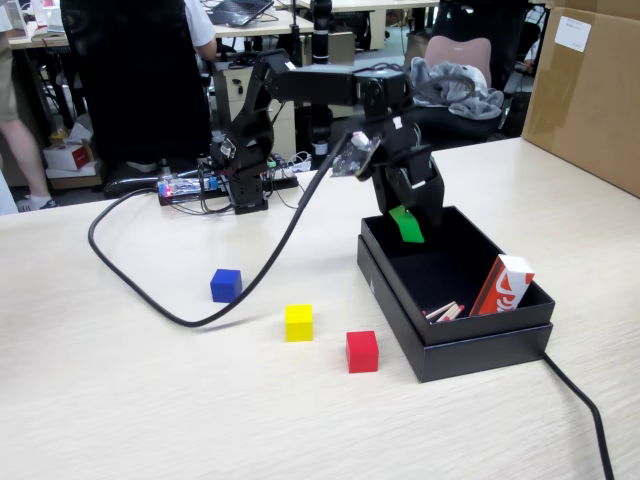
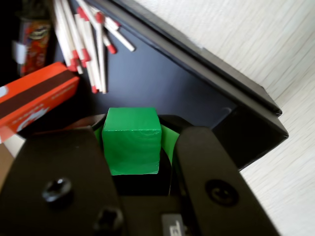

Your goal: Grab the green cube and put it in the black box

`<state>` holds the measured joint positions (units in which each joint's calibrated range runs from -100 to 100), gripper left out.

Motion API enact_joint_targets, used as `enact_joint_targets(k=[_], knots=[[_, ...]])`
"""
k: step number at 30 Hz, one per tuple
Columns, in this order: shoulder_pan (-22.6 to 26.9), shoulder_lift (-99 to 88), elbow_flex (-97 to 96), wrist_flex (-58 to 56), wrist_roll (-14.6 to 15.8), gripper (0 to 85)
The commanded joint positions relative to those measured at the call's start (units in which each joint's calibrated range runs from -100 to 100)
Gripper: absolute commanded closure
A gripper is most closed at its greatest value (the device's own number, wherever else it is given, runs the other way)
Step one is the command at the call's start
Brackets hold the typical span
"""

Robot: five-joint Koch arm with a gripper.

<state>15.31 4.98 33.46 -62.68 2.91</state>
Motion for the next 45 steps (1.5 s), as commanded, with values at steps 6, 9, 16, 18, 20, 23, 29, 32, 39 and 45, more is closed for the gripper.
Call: enact_joint_targets(k=[6,9,16,18,20,23,29,32,39,45], knots=[[0.44,6.66,7.16,0.26,-0.73,84.6],[0.44,8.73,6.53,0.26,-0.73,84.6],[0.39,11.71,4.08,0.26,-0.78,84.6],[0.39,12.06,2.99,0.26,-0.73,84.3],[0.44,12.29,1.54,0.26,-0.73,77.1],[0.44,12.51,-0.64,0.26,-0.73,70.6],[0.34,11.37,-0.73,0.26,-0.88,50.1],[0.39,8.96,-0.45,0.26,-0.88,39.9],[0.29,-6.3,0.54,0.86,-1.61,39.2],[-1.51,-23.4,1.18,2.07,-3.32,39.1]])
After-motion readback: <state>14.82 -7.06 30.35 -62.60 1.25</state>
